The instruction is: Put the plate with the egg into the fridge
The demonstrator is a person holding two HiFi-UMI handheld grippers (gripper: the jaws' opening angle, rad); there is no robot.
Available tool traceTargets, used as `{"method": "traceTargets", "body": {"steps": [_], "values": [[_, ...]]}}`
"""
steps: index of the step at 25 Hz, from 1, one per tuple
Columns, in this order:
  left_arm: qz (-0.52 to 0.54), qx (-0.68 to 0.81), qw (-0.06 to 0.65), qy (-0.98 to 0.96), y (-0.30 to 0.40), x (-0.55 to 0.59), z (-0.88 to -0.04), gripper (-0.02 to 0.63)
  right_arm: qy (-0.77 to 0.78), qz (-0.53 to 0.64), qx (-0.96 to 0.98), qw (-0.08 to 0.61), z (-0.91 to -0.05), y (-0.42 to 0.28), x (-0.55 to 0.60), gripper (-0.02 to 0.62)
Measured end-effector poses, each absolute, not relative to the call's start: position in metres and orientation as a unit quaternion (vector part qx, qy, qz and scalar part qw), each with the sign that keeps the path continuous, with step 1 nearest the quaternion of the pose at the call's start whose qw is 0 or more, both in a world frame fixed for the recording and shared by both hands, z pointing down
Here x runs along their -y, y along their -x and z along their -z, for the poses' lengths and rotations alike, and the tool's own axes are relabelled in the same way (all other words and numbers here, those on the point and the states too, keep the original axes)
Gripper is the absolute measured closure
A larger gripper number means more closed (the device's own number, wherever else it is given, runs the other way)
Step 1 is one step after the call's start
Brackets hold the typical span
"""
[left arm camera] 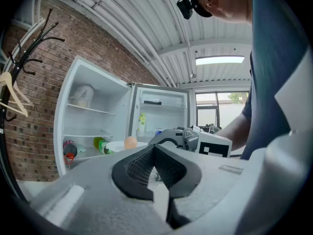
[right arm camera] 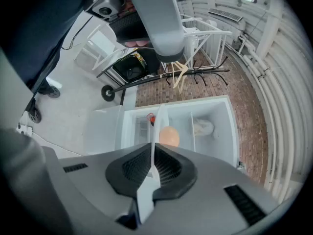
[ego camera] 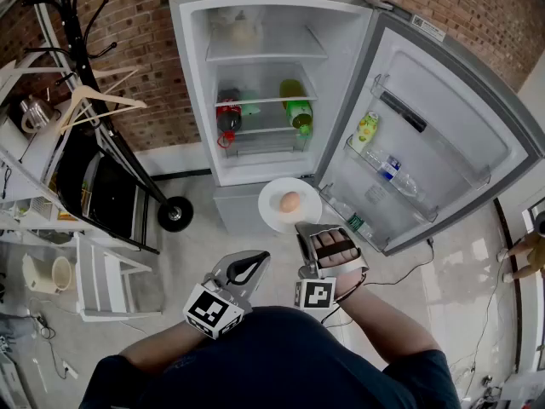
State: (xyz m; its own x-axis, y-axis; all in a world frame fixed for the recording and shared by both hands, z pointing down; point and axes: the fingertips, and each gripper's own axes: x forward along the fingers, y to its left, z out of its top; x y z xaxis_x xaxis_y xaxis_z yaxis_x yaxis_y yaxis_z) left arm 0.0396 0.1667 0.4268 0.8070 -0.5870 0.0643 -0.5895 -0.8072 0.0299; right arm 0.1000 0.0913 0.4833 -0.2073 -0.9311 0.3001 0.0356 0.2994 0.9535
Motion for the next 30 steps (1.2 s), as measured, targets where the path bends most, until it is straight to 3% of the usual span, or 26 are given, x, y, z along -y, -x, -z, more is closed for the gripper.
{"method": "traceTargets", "body": {"steps": [30], "values": [[-0.024,0.365,0.042,-0.930,-0.061,-0.152,-0.446,0.601,-0.352,0.493,0.639,0.474,-0.482,-0.111,-0.058,0.577]]}}
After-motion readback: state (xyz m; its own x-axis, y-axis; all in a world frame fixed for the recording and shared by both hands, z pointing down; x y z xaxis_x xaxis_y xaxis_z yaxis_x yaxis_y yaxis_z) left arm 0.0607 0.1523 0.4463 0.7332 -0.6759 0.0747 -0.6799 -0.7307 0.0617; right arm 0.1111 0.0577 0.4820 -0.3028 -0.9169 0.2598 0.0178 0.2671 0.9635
